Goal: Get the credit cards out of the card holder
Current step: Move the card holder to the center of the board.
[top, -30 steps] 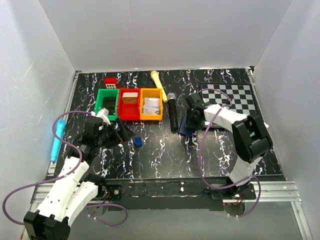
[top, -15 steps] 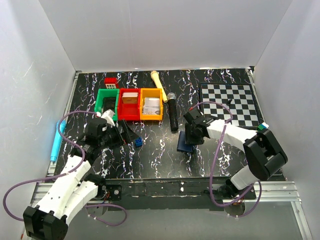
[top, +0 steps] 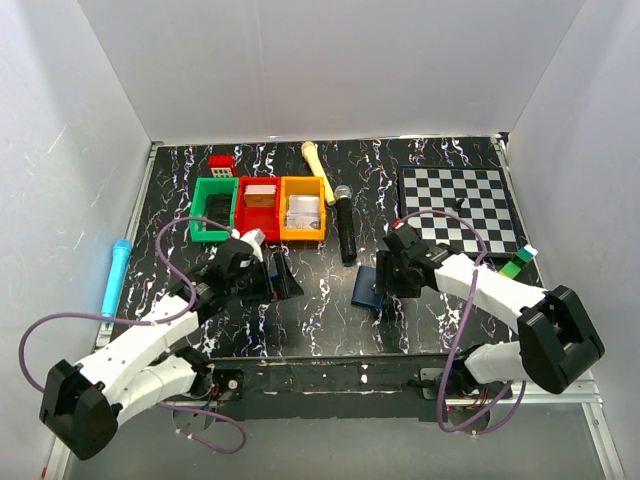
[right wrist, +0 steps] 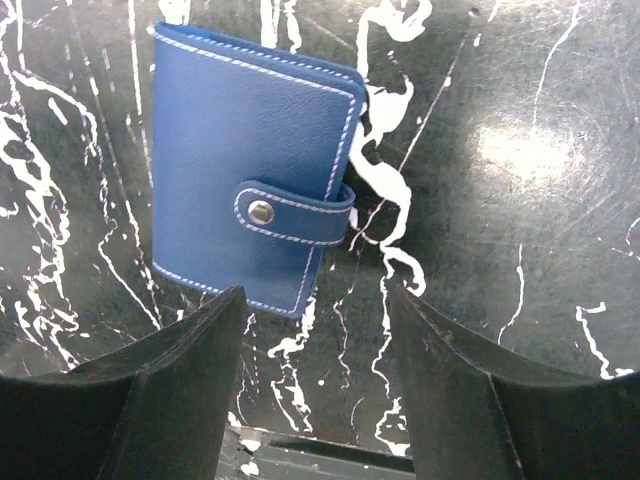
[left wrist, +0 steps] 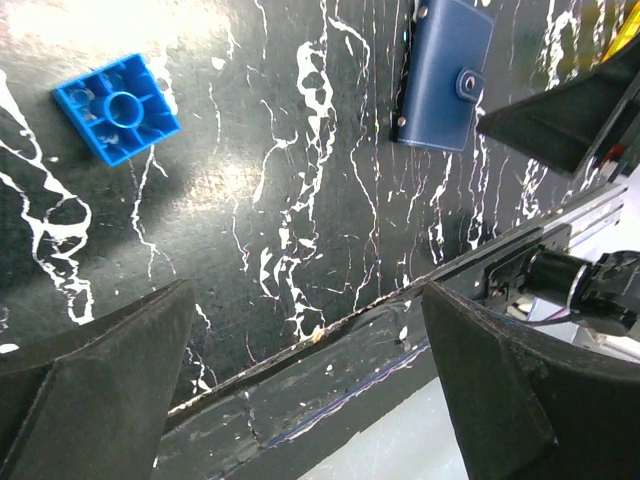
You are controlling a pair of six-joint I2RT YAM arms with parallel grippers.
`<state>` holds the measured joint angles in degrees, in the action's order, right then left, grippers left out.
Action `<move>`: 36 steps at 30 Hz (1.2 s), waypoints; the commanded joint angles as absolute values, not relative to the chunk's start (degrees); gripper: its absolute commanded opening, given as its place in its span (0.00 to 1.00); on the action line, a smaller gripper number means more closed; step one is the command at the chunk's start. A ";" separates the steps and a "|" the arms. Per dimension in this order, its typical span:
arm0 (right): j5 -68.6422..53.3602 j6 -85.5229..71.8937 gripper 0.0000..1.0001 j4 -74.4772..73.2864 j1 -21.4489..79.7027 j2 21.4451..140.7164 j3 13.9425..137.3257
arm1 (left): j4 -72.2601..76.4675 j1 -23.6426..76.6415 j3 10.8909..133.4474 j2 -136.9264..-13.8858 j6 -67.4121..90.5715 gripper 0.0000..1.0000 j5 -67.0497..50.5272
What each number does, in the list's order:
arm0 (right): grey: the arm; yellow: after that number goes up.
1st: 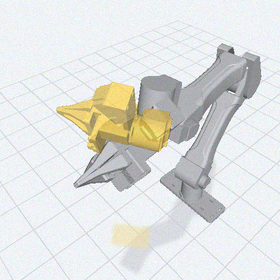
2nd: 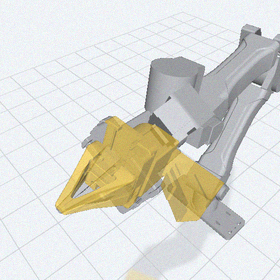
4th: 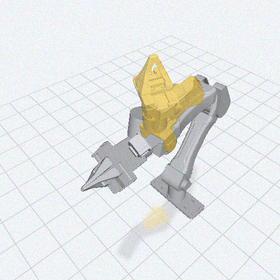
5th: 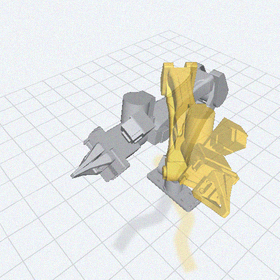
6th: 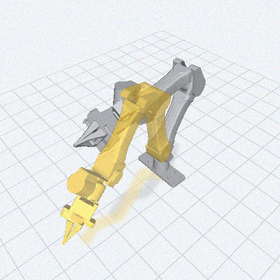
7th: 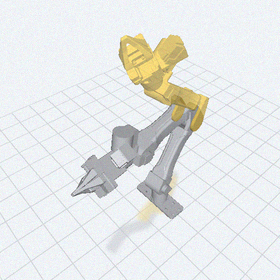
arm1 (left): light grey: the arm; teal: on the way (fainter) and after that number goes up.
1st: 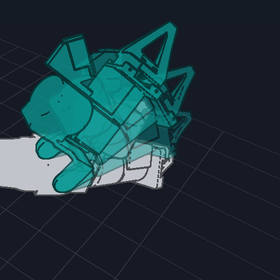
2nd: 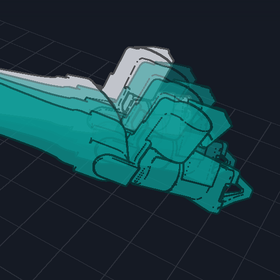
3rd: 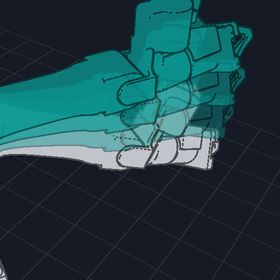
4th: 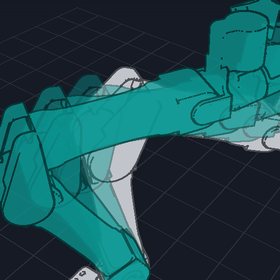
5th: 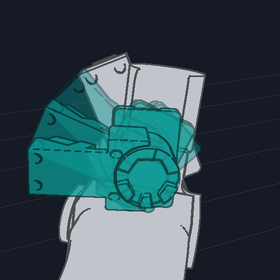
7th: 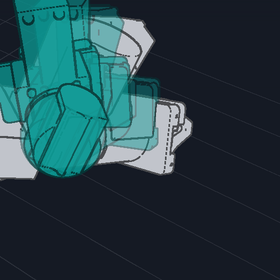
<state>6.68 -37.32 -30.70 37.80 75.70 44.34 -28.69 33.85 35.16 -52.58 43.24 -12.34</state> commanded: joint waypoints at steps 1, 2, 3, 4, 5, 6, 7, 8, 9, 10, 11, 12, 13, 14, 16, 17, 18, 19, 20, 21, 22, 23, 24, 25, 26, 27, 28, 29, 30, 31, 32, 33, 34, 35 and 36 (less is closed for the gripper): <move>0.63 -38.23 0.66 -24.80 34.28 75.76 41.66 | -27.16 38.22 38.32 -55.36 45.44 0.98 -8.36; -1.65 -37.97 0.66 -23.57 33.76 76.28 41.75 | -27.07 39.02 38.49 -55.89 45.61 0.98 -7.83; -2.89 -37.45 0.65 -22.77 33.40 76.81 42.01 | -27.07 39.63 38.67 -56.51 45.96 0.98 -7.39; -3.42 -37.35 0.65 -22.50 33.05 77.69 42.53 | -26.72 39.99 38.67 -56.77 45.97 0.95 -7.56; -3.95 -36.92 0.65 -22.41 32.87 78.39 43.15 | -26.54 40.25 38.67 -57.04 46.14 0.94 -7.65; -4.48 -36.48 0.64 -22.33 32.78 79.27 43.68 | -26.63 40.51 38.76 -57.04 46.32 0.94 -7.56; -5.00 -36.13 0.64 -22.15 32.78 80.06 44.03 | -26.54 40.60 38.76 -57.13 46.32 0.94 -7.47; -5.27 -36.04 0.63 -22.15 32.78 80.76 44.38 | -26.54 40.87 38.67 -57.13 46.32 0.94 -7.30; -5.53 -35.86 0.63 -22.06 32.78 81.47 44.56 | -26.54 40.96 38.67 -57.04 46.23 0.93 -7.21; -5.89 -35.77 0.63 -21.80 32.70 81.91 44.47 | -26.54 40.96 38.32 -56.87 46.32 0.94 -7.12; -6.24 -35.60 0.62 -21.36 32.78 82.52 44.39 | -26.63 41.04 38.32 -56.69 46.32 0.94 -7.03; -6.41 -35.42 0.62 -21.18 32.78 83.14 44.47 | -26.63 41.13 38.15 -56.60 46.41 0.94 -7.03; -6.50 -35.33 0.61 -21.01 32.78 83.49 44.47 | -26.63 41.05 37.97 -56.60 46.49 0.94 -6.94; -6.59 -35.25 0.60 -21.01 32.78 84.02 44.39 | -26.72 41.13 37.79 -56.69 46.49 0.94 -6.94; -7.38 -34.90 0.58 -20.57 32.96 84.64 44.21 | -26.63 41.22 37.53 -56.86 46.58 0.94 -7.03; -7.56 -34.72 0.58 -20.22 33.13 84.73 44.03 | -26.63 41.22 37.36 -56.87 46.67 0.94 -7.03; -7.65 -34.37 0.57 -20.04 33.40 84.81 44.03 | -26.63 41.22 37.35 -57.04 46.76 0.94 -6.86; -7.65 -34.02 0.57 -19.95 34.01 84.90 44.03 | -26.54 41.31 37.27 -57.22 46.76 0.94 -6.77; -7.56 -33.49 0.57 -19.95 34.62 85.08 44.29 | -26.37 41.22 37.18 -57.48 46.76 0.94 -6.77; -7.47 -32.96 0.56 -20.13 35.41 85.34 44.56 | -26.37 41.39 37.18 -57.92 46.84 0.94 -6.68; -7.30 -32.61 0.56 -20.39 36.12 85.69 44.91 | -26.19 41.48 37.26 -58.44 46.93 0.94 -6.68; -6.95 -32.17 0.56 -20.65 36.91 86.13 45.35 | -26.02 41.40 37.53 -58.97 46.93 0.94 -6.68; -6.77 -31.91 0.56 -21.09 37.70 86.57 45.87 | -25.75 41.57 37.70 -59.76 46.93 0.93 -6.77; -6.51 -31.56 0.56 -21.44 38.49 87.09 46.23 | -25.49 41.83 38.31 -60.55 46.93 0.93 -6.85; -6.24 -31.20 0.56 -21.62 39.37 87.27 46.67 | -25.23 42.18 38.84 -61.77 46.76 0.93 -6.94; -5.81 -31.20 0.56 -21.88 39.98 87.45 46.93 | -24.88 42.62 39.72 -63.01 46.67 0.93 -7.03; -5.45 -31.11 0.56 -22.15 40.51 87.54 47.11 | -24.53 43.15 41.03 -65.28 46.15 0.91 -7.03; -4.93 -31.20 0.56 -22.32 40.87 87.37 47.02 | -24.43 43.68 42.61 -66.96 45.71 0.91 -6.94; -3.96 -31.46 0.56 -22.59 40.87 86.84 46.76 | -24.35 44.46 44.28 -69.23 45.27 0.91 -6.77; -3.35 -32.16 0.58 -22.59 40.87 86.23 46.50 | -24.43 45.17 45.95 -71.26 44.83 0.91 -6.16; -2.47 -32.43 0.60 -23.11 40.87 85.35 46.41 | -24.69 45.96 47.27 -73.54 44.74 0.91 -5.54; -1.50 -32.78 0.62 -23.64 40.87 84.30 46.32 | -24.70 46.40 48.50 -75.57 44.65 0.91 -5.28; -0.97 -33.04 0.64 -23.99 40.87 83.07 46.23 | -24.61 47.02 49.39 -77.33 44.91 0.91 -5.01; -0.27 -33.31 0.65 -24.52 40.87 81.93 46.14 | -24.35 47.20 50.35 -78.91 45.00 0.91 -4.75; 1.48 -33.48 0.66 -24.87 40.78 80.52 45.97 | -24.00 47.37 50.80 -80.40 45.26 0.90 -4.57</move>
<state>-3.64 -32.84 -21.93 40.80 85.43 45.93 -25.36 46.06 47.16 -76.55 45.76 -6.59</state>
